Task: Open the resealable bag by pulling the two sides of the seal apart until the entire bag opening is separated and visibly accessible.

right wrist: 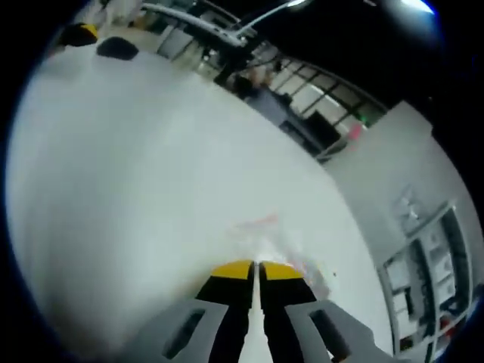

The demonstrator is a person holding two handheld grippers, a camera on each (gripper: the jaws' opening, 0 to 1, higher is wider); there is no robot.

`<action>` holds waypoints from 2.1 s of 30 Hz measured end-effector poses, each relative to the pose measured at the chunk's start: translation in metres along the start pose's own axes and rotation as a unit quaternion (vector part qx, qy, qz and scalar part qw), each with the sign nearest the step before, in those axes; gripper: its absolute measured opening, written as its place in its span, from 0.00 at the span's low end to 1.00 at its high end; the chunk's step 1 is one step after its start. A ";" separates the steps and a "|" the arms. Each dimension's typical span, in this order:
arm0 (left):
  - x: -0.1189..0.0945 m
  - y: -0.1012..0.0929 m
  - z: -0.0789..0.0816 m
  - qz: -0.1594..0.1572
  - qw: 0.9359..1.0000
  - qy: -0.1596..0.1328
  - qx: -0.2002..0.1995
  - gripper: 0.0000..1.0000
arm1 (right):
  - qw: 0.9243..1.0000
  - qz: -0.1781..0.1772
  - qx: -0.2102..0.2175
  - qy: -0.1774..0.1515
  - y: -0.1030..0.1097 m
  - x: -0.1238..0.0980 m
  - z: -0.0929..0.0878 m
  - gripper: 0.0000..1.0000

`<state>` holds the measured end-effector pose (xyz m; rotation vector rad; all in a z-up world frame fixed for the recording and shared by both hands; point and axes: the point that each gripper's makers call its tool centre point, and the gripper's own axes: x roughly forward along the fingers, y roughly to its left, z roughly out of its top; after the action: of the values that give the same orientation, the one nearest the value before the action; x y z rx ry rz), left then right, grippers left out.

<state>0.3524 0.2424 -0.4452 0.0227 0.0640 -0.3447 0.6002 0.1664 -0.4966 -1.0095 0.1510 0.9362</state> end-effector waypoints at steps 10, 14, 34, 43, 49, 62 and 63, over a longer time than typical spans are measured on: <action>-0.001 0.000 0.003 0.000 1.000 -0.003 0.001 0.97 | 0.999 -0.026 0.040 -0.008 -0.015 -0.008 0.003 0.00; -0.002 0.001 0.003 0.001 1.000 -0.004 0.001 0.97 | 0.993 -0.062 0.093 -0.034 -0.037 -0.020 0.011 0.00; -0.008 -0.003 0.011 0.000 1.000 -0.012 0.005 0.97 | 0.978 -0.130 0.154 -0.062 -0.066 -0.065 0.016 0.00; -0.009 -0.002 0.014 0.001 1.000 -0.014 0.007 0.97 | 0.976 -0.136 0.156 -0.063 -0.062 -0.073 0.022 0.00; -0.011 -0.001 0.016 0.001 1.000 -0.017 0.008 0.97 | 0.974 -0.141 0.164 -0.065 -0.066 -0.078 0.023 0.00; -0.016 -0.005 0.022 0.003 1.000 -0.023 0.011 0.97 | 0.971 -0.145 0.176 -0.071 -0.082 -0.079 0.023 0.00; -0.017 -0.005 0.023 0.002 1.000 -0.024 0.012 0.97 | 0.971 -0.145 0.177 -0.072 -0.083 -0.080 0.024 0.00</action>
<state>0.3364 0.2422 -0.4214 0.0379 0.0133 -0.3409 0.6039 0.1206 -0.3885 -0.6109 0.0427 0.6810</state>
